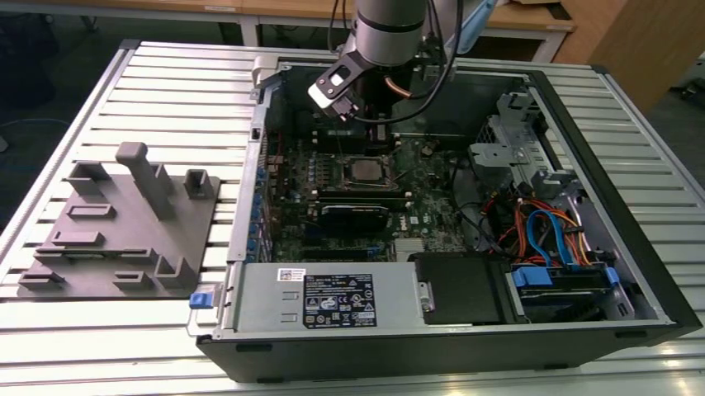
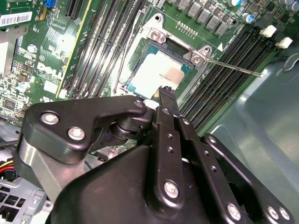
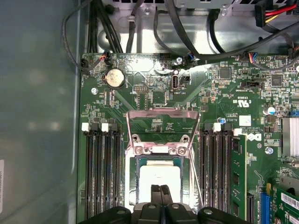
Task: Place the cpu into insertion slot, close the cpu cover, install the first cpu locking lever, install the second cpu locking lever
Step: 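Close the cpu cover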
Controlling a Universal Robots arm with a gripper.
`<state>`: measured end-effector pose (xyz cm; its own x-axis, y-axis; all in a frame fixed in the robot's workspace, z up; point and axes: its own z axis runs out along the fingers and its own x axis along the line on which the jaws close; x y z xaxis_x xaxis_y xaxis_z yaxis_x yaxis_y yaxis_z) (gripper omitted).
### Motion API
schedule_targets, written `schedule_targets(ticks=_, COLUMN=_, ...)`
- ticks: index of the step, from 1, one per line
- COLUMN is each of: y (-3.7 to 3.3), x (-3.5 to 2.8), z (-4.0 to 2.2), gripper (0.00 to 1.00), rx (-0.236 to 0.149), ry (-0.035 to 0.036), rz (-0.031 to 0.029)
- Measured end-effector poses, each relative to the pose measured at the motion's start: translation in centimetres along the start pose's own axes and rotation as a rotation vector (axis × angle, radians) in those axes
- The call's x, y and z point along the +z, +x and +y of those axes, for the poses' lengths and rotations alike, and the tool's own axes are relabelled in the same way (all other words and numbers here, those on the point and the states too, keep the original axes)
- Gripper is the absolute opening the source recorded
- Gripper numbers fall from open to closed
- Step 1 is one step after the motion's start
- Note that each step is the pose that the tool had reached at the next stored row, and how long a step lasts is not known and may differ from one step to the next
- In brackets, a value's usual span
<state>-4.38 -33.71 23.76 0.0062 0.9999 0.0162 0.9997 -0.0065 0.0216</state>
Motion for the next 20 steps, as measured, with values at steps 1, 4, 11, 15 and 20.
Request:
schedule_targets(ticks=1, y=0.00, x=0.00, z=0.00, gripper=0.10, rx=0.000, ry=0.0002, rz=0.0000)
schedule_targets(ticks=4, y=0.00, x=0.00, z=0.01, gripper=0.10, rx=0.000, ry=0.0011, rz=0.0000)
schedule_targets(ticks=11, y=0.01, x=-0.19, z=0.01, gripper=0.10, rx=0.000, ry=0.0014, rz=0.0001)
schedule_targets(ticks=15, y=0.02, x=-0.84, z=0.02, gripper=0.10, rx=0.000, ry=0.0014, rz=0.0000)
schedule_targets(ticks=20, y=0.03, x=-1.47, z=0.04, gripper=0.10, rx=0.000, ry=0.0014, rz=-0.0003)
